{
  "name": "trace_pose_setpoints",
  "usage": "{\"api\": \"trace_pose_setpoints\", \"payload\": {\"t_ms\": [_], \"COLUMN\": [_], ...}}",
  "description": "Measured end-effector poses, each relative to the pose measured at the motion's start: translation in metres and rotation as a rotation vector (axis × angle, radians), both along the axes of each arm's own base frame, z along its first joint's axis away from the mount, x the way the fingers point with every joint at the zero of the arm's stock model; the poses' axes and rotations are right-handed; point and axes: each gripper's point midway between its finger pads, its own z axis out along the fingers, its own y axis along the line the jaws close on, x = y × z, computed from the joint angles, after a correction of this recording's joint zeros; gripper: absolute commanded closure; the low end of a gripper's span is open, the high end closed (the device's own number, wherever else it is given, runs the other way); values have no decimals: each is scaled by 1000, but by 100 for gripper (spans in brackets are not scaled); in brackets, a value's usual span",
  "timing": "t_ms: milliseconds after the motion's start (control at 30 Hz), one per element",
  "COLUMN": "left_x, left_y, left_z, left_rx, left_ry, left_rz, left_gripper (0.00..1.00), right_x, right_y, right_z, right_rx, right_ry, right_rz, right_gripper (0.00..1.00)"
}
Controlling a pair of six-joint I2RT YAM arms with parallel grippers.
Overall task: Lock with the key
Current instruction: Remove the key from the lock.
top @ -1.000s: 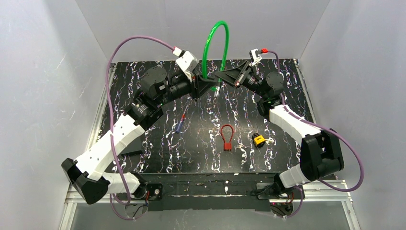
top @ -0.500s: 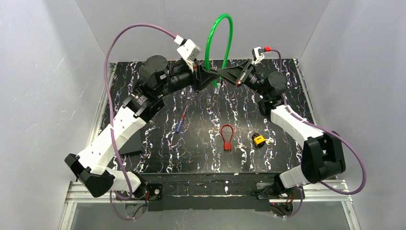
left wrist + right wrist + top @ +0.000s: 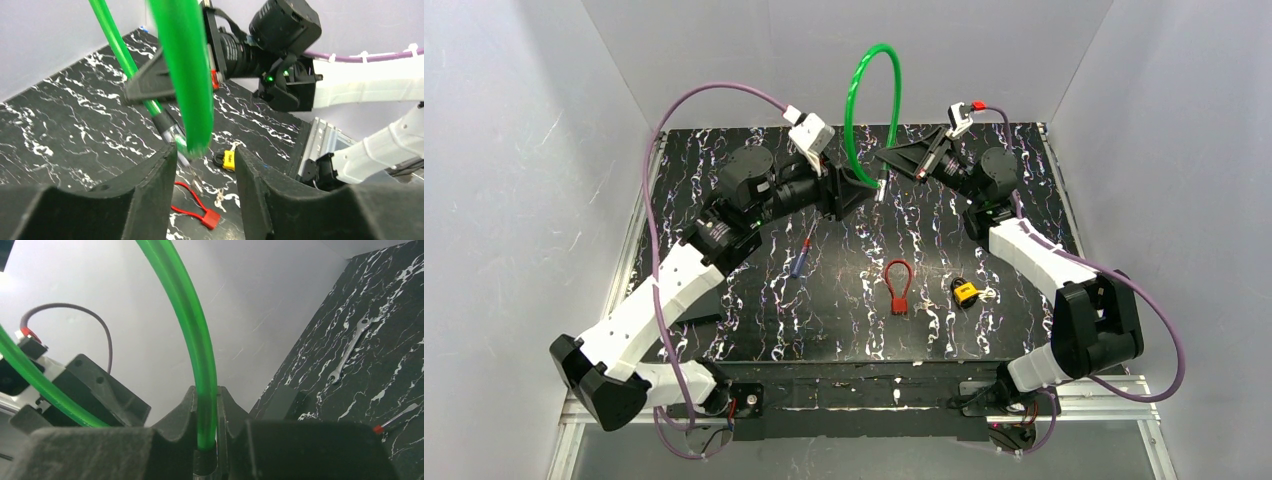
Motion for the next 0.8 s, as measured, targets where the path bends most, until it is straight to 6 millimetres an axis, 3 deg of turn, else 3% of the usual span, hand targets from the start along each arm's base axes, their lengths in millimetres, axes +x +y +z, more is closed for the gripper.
{"api": "trace_pose_setpoints", "payload": {"t_ms": [167, 333, 800], "left_x": [-13, -19, 4], "left_y": [12, 18, -12], "left_z": [-17, -33, -95], "left_rx": [6, 2, 40], "left_ry": [41, 74, 298], "left_rz": [2, 7, -3], "left_gripper": [47, 49, 60], "right_x": [6, 9, 10], "right_y": [-5, -7, -8], "right_z": [1, 1, 1], "right_rx": [5, 9, 17], "right_ry": [4, 7, 20], "right_rz": [-27, -42, -48], "right_gripper": [99, 99, 99]}}
